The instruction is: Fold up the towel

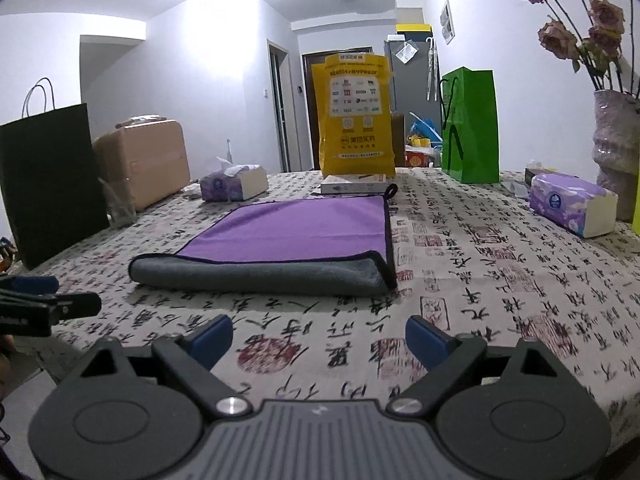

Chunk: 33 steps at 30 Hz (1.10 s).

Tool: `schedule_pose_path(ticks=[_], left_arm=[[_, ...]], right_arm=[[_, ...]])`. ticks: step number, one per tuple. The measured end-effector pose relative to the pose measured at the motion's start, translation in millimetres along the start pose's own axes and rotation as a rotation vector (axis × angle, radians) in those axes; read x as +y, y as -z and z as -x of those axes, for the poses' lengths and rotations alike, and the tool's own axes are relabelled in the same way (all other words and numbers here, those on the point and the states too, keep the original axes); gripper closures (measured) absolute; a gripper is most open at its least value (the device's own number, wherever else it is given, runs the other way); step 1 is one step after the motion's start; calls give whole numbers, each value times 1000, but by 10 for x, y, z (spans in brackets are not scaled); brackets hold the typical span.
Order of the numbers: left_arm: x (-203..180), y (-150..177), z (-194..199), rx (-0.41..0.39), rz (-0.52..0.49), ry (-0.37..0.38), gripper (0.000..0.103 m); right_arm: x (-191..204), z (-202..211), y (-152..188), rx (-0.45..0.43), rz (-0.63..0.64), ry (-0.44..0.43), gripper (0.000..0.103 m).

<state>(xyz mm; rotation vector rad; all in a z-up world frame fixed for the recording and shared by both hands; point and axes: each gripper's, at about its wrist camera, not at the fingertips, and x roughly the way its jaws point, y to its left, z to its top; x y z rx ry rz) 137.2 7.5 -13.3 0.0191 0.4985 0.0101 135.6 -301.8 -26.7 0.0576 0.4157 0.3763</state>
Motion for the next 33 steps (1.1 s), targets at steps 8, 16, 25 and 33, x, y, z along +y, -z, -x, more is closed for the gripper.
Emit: schedule_pose_path(ticks=[8,16,25,33], left_arm=[[50,-198,-340,9,2,19,10],[253,-437,-839,108,99,57,41],[435,-491,-1051,176,158,93,96],[423,-610,-1026,137,121,81,98]], right_arm=[[-119,-345,-183,16,30,-18,23],[-322,-737,-406,58,59,-6,47],[-444,-1117,-555,140,92,-27,88],[-395,-1206,-637,147,134,-23,99]])
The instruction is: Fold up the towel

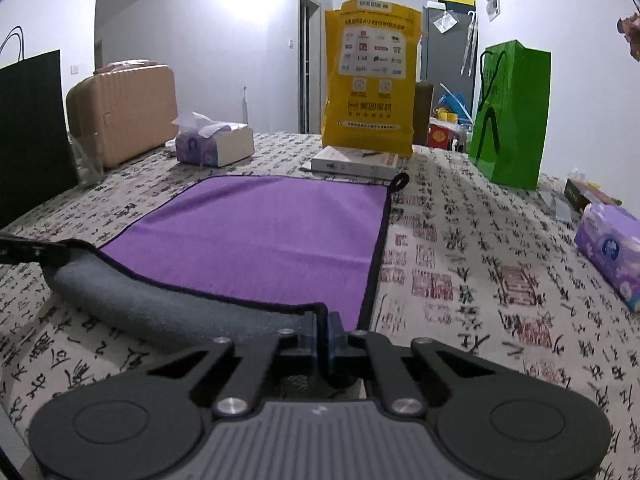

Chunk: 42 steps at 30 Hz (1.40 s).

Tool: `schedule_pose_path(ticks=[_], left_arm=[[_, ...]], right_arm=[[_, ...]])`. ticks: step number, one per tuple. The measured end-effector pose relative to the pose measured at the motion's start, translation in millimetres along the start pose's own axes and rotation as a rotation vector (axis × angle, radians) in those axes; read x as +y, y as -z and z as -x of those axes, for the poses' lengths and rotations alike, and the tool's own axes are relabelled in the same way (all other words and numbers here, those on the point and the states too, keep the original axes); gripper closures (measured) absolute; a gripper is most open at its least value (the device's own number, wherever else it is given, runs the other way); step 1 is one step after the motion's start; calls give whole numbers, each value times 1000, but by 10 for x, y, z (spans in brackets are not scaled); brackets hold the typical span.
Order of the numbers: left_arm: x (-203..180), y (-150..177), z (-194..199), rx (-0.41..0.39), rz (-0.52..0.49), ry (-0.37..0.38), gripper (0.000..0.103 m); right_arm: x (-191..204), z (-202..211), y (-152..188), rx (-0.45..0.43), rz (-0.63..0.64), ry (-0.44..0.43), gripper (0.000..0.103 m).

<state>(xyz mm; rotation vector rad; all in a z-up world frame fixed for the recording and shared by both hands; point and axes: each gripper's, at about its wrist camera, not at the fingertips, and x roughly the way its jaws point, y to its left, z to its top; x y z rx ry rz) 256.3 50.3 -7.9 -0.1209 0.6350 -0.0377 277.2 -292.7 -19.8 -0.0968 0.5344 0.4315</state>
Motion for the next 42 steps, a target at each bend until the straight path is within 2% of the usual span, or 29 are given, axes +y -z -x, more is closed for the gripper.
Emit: schedule_pose_path(ticks=[26,42], left_arm=[[-14,-795,-514,-76,-103,-28,98],[28,-1216,-1124,-82,-150,-52,98]], right_arm=[[-182,-539,-593,-34,68,61,99],[-414,-1104,-1030,-38,68,73,99]])
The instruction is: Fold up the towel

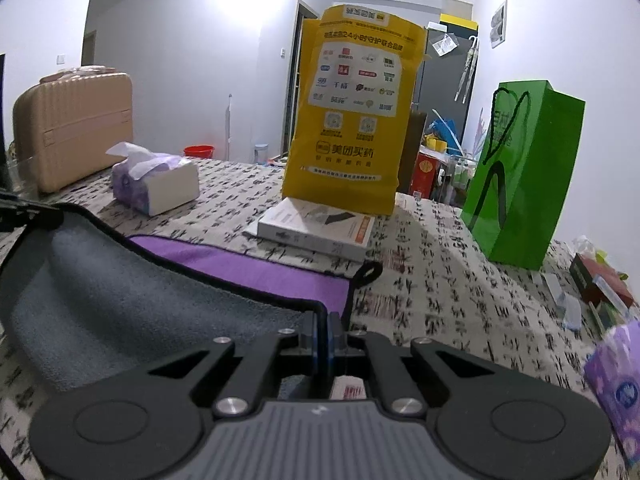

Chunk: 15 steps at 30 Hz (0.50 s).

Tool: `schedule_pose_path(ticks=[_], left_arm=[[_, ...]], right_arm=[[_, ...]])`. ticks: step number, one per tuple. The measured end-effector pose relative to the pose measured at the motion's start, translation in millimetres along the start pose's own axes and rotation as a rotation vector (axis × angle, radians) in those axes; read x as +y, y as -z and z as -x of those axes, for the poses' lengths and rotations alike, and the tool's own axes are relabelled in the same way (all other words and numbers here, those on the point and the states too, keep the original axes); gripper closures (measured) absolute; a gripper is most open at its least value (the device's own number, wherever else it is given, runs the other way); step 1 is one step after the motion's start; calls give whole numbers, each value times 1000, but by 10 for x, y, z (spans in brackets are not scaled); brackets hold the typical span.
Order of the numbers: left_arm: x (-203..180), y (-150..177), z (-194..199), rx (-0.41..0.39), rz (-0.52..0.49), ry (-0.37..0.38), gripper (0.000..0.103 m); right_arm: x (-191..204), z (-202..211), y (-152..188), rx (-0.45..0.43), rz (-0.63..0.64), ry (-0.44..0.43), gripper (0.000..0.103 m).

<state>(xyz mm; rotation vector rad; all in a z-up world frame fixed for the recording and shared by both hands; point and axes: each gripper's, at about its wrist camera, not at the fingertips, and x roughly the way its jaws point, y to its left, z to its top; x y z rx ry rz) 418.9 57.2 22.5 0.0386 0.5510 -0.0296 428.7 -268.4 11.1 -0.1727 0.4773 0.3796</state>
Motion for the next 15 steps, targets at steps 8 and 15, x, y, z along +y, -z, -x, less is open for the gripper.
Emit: schedule_pose_path(ticks=[8,15], left_arm=[[107,-171,-314,12,10,3,97],[171,-269,-599,34,11,6,97]], right_arm=[[-67,-335,-149,5,5,1,99],[-141,-606,-267,15,2,4,99]])
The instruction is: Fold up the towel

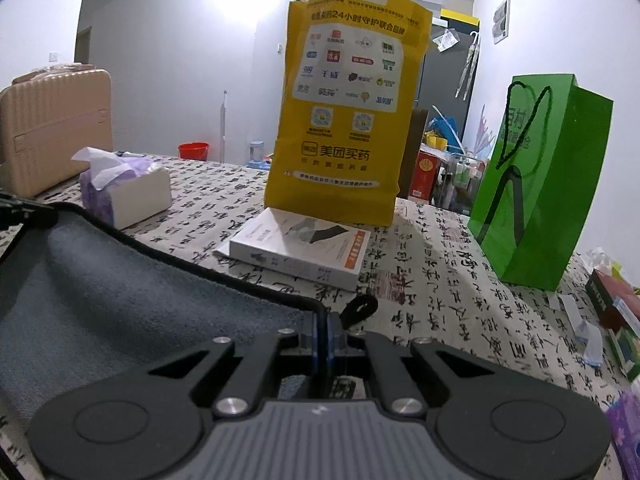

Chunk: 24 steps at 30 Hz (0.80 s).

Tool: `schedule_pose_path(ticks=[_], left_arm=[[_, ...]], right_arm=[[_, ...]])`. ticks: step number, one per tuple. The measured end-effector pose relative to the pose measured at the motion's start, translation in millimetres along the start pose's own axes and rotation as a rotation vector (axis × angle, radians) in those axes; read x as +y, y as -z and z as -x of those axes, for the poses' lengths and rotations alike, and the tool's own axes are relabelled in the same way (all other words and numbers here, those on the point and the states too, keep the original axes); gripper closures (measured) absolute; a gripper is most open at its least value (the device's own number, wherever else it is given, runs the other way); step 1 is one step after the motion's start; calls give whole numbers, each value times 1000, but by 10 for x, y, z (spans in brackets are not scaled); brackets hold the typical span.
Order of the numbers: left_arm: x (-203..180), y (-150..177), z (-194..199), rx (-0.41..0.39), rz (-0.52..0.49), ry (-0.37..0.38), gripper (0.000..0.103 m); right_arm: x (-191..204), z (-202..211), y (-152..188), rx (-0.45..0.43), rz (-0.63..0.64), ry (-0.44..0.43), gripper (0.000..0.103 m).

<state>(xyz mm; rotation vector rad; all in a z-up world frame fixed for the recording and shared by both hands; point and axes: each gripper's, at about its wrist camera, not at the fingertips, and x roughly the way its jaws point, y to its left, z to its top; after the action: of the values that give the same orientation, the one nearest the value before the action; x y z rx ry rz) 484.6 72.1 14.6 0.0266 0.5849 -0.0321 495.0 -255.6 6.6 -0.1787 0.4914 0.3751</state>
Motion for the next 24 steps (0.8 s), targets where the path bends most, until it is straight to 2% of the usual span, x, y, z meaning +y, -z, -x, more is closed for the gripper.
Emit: schedule_pose_path(ticks=[11,14,15,16,17,20,22,24], left_arm=[[36,38,-408,64,13,-26,95],[40,91,-420,88,6,-46,80],[45,106,-395,86,6,-42,63],[47,119,-362,78,7,-44,52],[41,130,-321,68,4,-50,51],[17,131,-222,72,-1,-36,42],[-18,125,-144,66,-4,-37,30],[-74,123,-59,54,-20,-47,20]], right_arm=[[-52,-399,-9,47,-29,13,96],[-76,-443,26,62,-43,21,92],[-84,-436,33,61,-48,18,89],[-95,-423,34,58,-52,15,86],[-102,-406,33,55,-55,16,84],[-147,-345,24,46,-76,13,67],[-176,-281,23,41,-104,2,45],[-184,-210,23,34,-122,-2,42]])
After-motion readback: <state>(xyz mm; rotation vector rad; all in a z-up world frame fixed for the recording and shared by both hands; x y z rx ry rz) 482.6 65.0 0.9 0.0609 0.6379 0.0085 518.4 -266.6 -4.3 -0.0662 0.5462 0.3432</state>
